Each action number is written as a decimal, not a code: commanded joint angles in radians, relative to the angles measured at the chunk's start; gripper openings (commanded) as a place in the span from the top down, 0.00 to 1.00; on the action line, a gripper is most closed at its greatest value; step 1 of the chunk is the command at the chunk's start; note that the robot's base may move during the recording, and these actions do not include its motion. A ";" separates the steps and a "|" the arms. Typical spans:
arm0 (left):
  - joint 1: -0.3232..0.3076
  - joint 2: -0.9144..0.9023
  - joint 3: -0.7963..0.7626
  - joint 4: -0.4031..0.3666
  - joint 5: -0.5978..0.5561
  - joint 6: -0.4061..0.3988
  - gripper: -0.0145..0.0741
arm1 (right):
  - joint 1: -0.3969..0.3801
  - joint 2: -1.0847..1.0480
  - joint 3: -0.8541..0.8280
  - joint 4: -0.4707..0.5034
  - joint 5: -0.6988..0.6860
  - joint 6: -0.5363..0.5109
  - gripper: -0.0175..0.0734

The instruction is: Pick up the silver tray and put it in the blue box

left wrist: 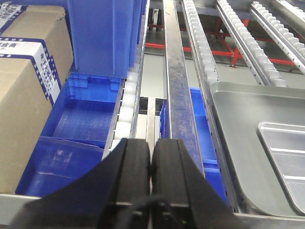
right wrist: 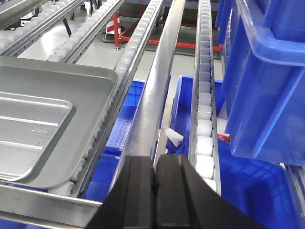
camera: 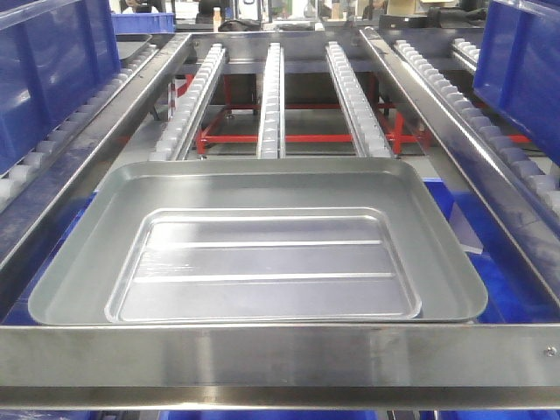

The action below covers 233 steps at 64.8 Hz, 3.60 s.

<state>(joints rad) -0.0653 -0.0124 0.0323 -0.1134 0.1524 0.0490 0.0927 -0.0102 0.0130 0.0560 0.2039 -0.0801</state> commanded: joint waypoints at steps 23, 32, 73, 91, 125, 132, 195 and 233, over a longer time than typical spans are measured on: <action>0.004 -0.011 0.016 -0.007 -0.082 0.000 0.84 | -0.005 -0.014 -0.031 0.003 -0.088 -0.006 0.75; 0.004 -0.011 0.016 -0.007 -0.112 0.000 0.84 | -0.005 -0.014 -0.031 0.003 -0.088 -0.006 0.75; 0.004 0.175 -0.315 -0.005 0.077 0.002 0.84 | -0.007 0.143 -0.307 0.062 0.064 0.004 0.75; 0.004 0.729 -0.780 -0.005 0.600 0.004 0.84 | -0.007 0.625 -0.554 0.165 0.289 0.004 0.75; -0.081 1.326 -0.924 -0.268 0.580 0.004 0.84 | 0.028 1.123 -0.701 0.177 0.391 0.135 0.74; -0.242 1.363 -0.924 -0.172 0.486 -0.122 0.84 | 0.105 1.209 -0.768 0.110 0.376 0.284 0.74; -0.540 1.618 -1.163 0.191 0.545 -0.673 0.84 | 0.418 1.656 -1.122 -0.212 0.447 0.686 0.74; -0.540 1.637 -1.163 0.200 0.543 -0.670 0.59 | 0.418 1.662 -1.122 -0.212 0.449 0.675 0.44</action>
<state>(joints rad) -0.5961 1.6508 -1.1024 0.0821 0.7193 -0.6218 0.5102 1.6935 -1.0784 -0.1345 0.6769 0.6031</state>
